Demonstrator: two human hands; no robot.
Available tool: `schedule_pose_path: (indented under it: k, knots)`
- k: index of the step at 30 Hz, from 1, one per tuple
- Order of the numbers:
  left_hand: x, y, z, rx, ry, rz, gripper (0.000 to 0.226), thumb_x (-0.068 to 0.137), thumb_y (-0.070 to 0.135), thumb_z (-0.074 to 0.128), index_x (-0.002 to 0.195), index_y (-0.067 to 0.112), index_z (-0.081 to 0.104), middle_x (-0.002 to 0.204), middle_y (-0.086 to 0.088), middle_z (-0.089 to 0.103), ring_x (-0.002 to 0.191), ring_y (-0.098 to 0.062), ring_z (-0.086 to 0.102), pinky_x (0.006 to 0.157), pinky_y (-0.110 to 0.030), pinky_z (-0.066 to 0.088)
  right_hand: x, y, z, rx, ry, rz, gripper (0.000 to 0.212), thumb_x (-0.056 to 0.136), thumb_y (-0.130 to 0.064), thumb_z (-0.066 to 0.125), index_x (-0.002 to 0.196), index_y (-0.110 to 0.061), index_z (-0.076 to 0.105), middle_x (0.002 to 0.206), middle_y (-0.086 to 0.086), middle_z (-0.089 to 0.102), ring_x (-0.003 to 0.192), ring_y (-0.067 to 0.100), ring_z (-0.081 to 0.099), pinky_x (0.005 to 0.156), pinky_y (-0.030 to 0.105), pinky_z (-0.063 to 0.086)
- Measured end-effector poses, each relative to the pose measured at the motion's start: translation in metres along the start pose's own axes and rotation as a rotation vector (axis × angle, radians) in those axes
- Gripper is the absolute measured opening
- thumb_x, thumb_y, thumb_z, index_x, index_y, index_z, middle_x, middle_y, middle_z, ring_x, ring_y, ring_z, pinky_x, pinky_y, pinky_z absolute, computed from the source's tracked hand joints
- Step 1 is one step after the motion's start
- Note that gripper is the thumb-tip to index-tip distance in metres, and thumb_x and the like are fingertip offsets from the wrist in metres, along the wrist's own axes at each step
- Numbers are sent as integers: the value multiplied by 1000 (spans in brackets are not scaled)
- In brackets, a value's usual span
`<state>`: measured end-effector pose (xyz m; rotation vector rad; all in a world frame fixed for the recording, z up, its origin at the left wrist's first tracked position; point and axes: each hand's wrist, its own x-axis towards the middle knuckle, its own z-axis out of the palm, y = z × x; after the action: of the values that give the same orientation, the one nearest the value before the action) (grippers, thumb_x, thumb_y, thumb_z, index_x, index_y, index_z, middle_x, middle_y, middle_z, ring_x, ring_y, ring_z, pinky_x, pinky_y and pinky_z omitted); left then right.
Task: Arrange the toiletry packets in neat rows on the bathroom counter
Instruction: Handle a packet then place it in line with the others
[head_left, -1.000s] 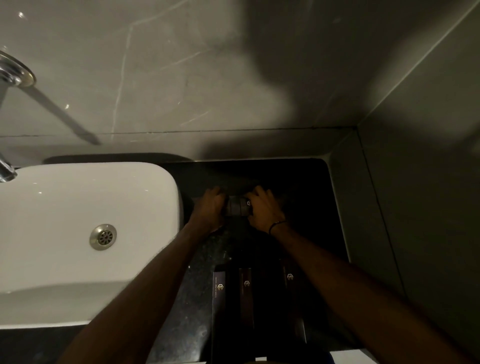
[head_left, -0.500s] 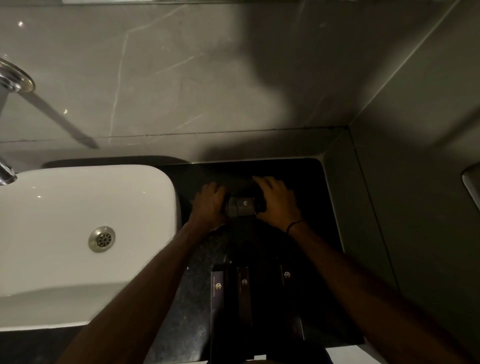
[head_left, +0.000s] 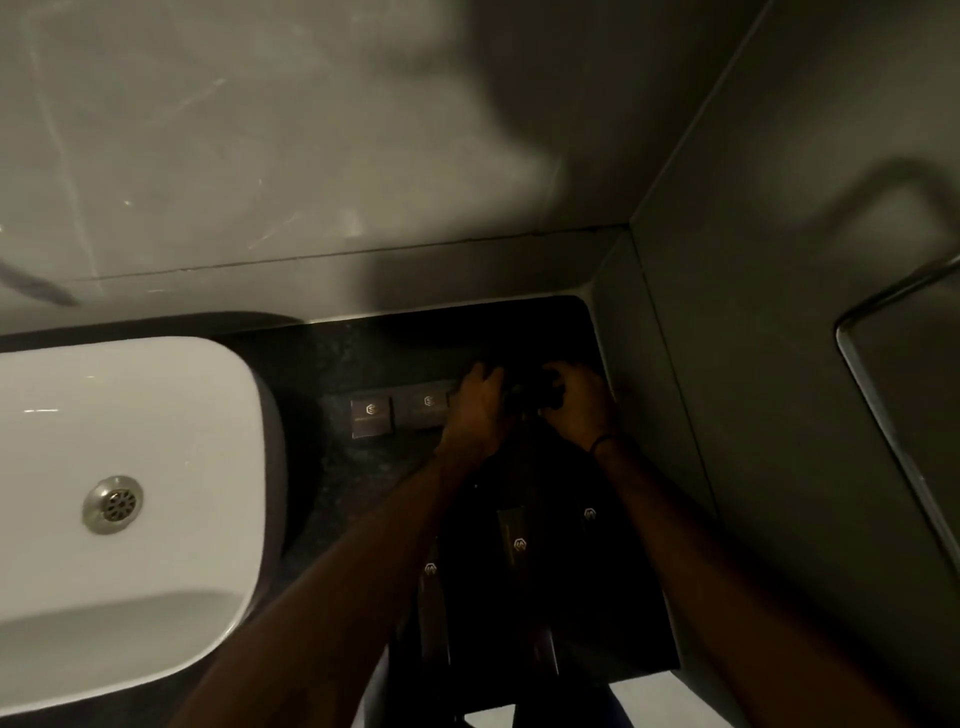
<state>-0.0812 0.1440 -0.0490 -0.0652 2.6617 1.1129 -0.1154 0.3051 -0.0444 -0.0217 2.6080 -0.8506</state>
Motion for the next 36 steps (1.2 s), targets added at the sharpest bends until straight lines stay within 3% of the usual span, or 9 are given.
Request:
schedule_pose_path:
  k: [7,14,21,23,26,30,32,34,36]
  knots:
    - [4,-1,4,-1,46,32,39,83,21,63,120,9,66,122,-18,62,110,-32,59,94,-27,43,3,0,8,-54,25,-93,20,78,-6,69,97,-11,73,106,15,64,96,33,64,86,34,54]
    - [5,-9,7,49,73,20,33,80,26,67,107,7,69,108,-20,63,96,-34,62,80,-24,40,2,-2,13,-17,38,-76,24,79,-2,66,101,-10,74,108,16,64,101,34,64,91,36,54]
    - [5,-14,9,31,77,0,40,81,20,69,117,5,62,115,-18,61,102,-31,59,83,-26,43,-2,0,10,135,38,28,48,75,-5,76,122,-8,64,121,17,63,107,31,64,92,32,52]
    - [-10,-16,2,-25,151,0,33,80,13,71,110,9,60,108,-12,60,95,-24,57,75,-17,37,-21,5,7,213,87,87,56,73,-5,79,125,-8,60,117,17,62,95,27,65,84,34,56]
    - [-54,-26,-16,-93,262,19,29,81,11,70,106,22,60,102,7,53,88,-4,53,70,-7,38,-65,9,16,201,190,97,41,72,-13,81,110,-14,64,95,8,64,75,18,61,72,38,60]
    - [-141,-59,-37,-144,314,-11,23,87,15,67,104,29,61,106,15,53,95,11,56,78,2,40,-125,-9,65,179,56,60,39,70,-31,82,105,-23,66,84,-5,63,65,8,62,65,28,58]
    - [-181,-78,-37,-176,355,-111,23,86,14,68,105,25,62,104,9,52,91,2,59,72,-1,42,-147,-21,94,153,-10,48,48,68,-38,83,110,-23,66,84,-9,62,62,3,58,63,20,54]
    - [-216,-95,-33,-159,336,-278,26,85,20,70,109,17,61,107,1,51,91,-13,61,74,-8,44,-166,-31,116,130,-62,31,57,66,-45,83,115,-22,64,90,-7,63,69,6,61,68,22,55]
    - [-242,-108,-25,-83,259,-378,35,84,33,70,112,15,57,110,-6,54,95,-22,60,78,-26,47,-180,-36,130,105,-103,26,61,65,-48,81,118,-23,61,101,-2,65,84,13,65,74,24,53]
